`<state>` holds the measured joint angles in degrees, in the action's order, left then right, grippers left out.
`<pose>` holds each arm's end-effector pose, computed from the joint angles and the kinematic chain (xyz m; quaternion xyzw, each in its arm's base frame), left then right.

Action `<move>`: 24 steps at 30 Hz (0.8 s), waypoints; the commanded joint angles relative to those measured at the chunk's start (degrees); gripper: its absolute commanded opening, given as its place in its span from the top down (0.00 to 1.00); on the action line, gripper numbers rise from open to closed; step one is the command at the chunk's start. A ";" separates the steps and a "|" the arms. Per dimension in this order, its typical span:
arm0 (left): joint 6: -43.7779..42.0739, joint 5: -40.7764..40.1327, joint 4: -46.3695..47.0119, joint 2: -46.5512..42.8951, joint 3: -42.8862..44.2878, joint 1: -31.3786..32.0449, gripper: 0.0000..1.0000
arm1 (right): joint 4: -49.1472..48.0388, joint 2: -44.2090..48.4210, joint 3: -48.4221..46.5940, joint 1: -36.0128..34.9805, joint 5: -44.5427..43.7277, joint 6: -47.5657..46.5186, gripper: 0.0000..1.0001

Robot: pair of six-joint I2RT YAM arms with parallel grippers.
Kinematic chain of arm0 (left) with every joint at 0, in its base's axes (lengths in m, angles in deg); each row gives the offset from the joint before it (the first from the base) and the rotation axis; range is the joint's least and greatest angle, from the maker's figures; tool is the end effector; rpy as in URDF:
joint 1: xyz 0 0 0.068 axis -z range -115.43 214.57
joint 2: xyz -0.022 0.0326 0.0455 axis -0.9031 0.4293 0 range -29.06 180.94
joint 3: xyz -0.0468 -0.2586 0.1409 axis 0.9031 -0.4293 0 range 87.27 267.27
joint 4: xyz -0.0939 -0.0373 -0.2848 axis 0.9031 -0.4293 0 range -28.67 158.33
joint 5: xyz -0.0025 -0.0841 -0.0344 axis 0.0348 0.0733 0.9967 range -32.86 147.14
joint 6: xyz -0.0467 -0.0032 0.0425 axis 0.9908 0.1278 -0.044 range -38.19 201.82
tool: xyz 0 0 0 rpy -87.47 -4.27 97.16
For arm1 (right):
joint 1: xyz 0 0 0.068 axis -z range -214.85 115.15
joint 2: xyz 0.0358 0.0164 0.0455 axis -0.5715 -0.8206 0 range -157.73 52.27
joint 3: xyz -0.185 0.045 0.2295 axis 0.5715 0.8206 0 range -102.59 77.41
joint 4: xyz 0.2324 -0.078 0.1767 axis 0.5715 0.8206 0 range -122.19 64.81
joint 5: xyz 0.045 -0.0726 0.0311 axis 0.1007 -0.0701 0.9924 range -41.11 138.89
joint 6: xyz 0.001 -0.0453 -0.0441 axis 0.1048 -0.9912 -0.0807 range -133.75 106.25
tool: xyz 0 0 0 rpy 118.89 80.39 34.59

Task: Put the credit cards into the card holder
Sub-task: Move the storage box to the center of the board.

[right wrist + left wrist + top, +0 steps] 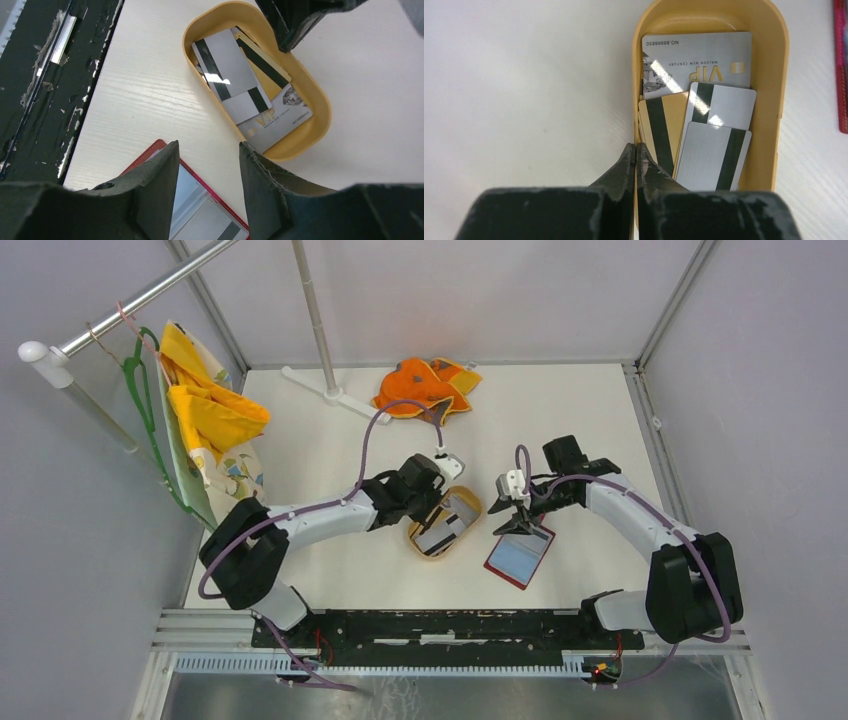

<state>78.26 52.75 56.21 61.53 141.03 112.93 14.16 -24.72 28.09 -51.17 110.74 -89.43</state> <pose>0.2487 -0.2739 0.1867 0.3975 0.8473 -0.1004 0.3376 0.2417 0.1154 0.2224 -0.6607 0.5388 0.3831 0.3555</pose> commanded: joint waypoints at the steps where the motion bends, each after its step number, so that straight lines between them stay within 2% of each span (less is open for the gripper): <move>1: 15.58 -11.47 0.49 -4.79 -1.73 0.24 0.98 | -12.39 0.55 2.73 0.26 4.65 13.78 0.47; 7: 34.75 -17.20 0.10 -7.51 -6.30 0.69 0.98 | -32.01 2.28 8.20 -0.17 3.80 37.02 0.47; 15: 57.46 -20.88 1.62 -9.64 -11.24 2.03 0.98 | -43.36 2.03 10.82 -1.18 -0.24 52.29 0.47; 19: 66.67 -22.45 2.93 -9.55 -12.23 4.14 0.98 | -40.81 0.66 7.98 -2.89 -3.96 53.03 0.47; 24: 68.12 -24.86 3.74 -9.53 -11.46 6.12 0.97 | -27.17 -3.68 -1.41 -7.13 -6.02 41.12 0.43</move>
<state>138.89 31.84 57.26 53.03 129.05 117.78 -20.81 -25.75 35.06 -55.15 107.24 -41.24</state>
